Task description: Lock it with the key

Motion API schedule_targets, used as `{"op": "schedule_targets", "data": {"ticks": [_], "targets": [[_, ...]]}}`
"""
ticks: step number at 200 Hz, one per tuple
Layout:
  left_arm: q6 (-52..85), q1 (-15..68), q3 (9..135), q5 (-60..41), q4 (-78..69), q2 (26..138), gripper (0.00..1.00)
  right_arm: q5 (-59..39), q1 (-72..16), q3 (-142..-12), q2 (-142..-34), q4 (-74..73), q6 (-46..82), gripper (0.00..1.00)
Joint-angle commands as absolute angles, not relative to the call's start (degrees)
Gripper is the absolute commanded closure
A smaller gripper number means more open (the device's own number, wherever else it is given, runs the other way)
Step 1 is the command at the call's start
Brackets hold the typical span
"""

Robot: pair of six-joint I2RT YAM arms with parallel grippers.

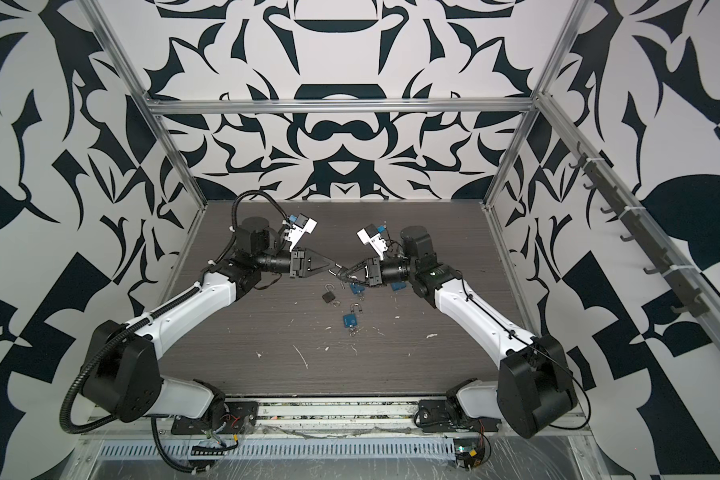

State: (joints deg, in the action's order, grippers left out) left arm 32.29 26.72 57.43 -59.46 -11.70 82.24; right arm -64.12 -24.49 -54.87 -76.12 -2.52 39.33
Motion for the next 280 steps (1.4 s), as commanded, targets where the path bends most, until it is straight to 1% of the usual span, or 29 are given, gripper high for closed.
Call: {"op": "schedule_targets", "data": {"ticks": [1, 158, 243, 280], "targets": [[33.8, 28.1, 55.7, -58.4, -11.2, 83.1, 1.00, -63.6, -25.0, -56.4, -74.2, -9.8, 39.5, 1.00], [35.9, 33.8, 56.0, -54.9, -11.0, 84.6, 1.00, -59.6, -25.9, -58.5, -75.6, -10.1, 39.4, 1.00], [37.2, 35.5, 51.9, -54.8, -11.1, 82.2, 1.00, -56.4, -25.9, -59.9, -76.1, -11.0, 39.7, 1.00], [37.5, 36.6, 49.9, -54.4, -11.5, 81.5, 1.00, -56.5, -25.9, -60.0, -76.6, -13.1, 41.2, 1.00]]}}
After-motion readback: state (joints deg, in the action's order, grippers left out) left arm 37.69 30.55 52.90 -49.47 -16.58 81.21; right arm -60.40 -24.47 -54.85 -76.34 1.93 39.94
